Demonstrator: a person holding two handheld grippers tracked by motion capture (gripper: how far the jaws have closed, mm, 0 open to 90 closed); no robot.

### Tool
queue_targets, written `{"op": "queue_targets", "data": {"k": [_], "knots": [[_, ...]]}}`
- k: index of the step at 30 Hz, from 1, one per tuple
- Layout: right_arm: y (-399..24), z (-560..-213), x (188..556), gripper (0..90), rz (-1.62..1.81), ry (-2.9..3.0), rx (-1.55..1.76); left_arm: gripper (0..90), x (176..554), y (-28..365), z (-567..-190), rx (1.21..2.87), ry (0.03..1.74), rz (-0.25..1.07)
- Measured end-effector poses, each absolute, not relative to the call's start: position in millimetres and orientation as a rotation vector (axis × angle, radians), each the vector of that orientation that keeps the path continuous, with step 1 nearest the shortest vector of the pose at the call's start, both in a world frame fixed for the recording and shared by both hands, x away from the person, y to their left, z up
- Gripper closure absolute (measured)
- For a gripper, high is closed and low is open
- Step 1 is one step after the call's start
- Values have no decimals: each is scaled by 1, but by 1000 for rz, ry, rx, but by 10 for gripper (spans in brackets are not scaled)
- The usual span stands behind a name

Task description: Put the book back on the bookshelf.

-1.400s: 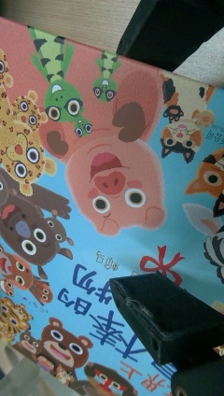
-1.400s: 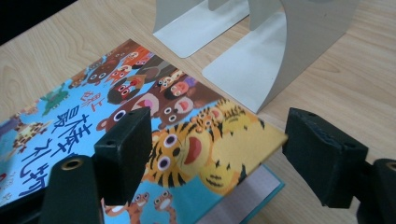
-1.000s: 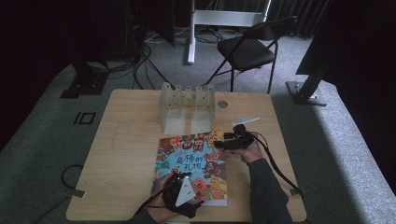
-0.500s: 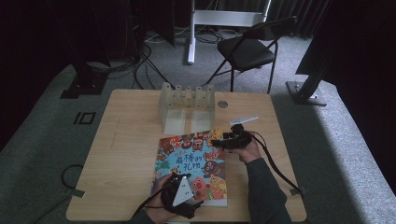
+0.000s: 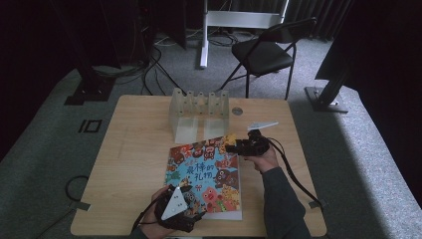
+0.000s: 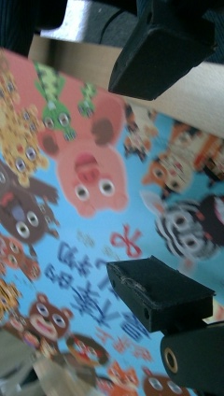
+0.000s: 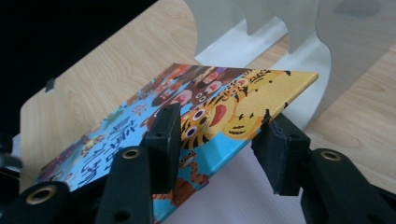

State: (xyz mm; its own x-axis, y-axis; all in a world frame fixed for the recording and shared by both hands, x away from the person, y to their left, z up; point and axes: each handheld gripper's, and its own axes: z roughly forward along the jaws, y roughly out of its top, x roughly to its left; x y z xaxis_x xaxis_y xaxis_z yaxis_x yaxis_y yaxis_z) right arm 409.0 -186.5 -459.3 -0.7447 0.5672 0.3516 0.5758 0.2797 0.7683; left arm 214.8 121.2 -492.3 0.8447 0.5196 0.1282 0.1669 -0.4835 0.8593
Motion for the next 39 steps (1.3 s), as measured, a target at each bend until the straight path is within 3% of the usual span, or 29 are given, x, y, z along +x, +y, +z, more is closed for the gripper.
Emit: {"op": "queue_targets", "data": {"k": [8, 21, 39], "knots": [[-184, -450, 410, 579, -1536, -2480, -1088, 132, 234, 145, -490, 2035, 624, 461], [-173, -434, 406, 604, -1561, -2521, -1089, 132, 274, 179, -497, 1957, 798, 325], [-173, -414, 386, 645, -1676, -2552, -1036, 133, 304, 197, -499, 1912, 870, 287]]}}
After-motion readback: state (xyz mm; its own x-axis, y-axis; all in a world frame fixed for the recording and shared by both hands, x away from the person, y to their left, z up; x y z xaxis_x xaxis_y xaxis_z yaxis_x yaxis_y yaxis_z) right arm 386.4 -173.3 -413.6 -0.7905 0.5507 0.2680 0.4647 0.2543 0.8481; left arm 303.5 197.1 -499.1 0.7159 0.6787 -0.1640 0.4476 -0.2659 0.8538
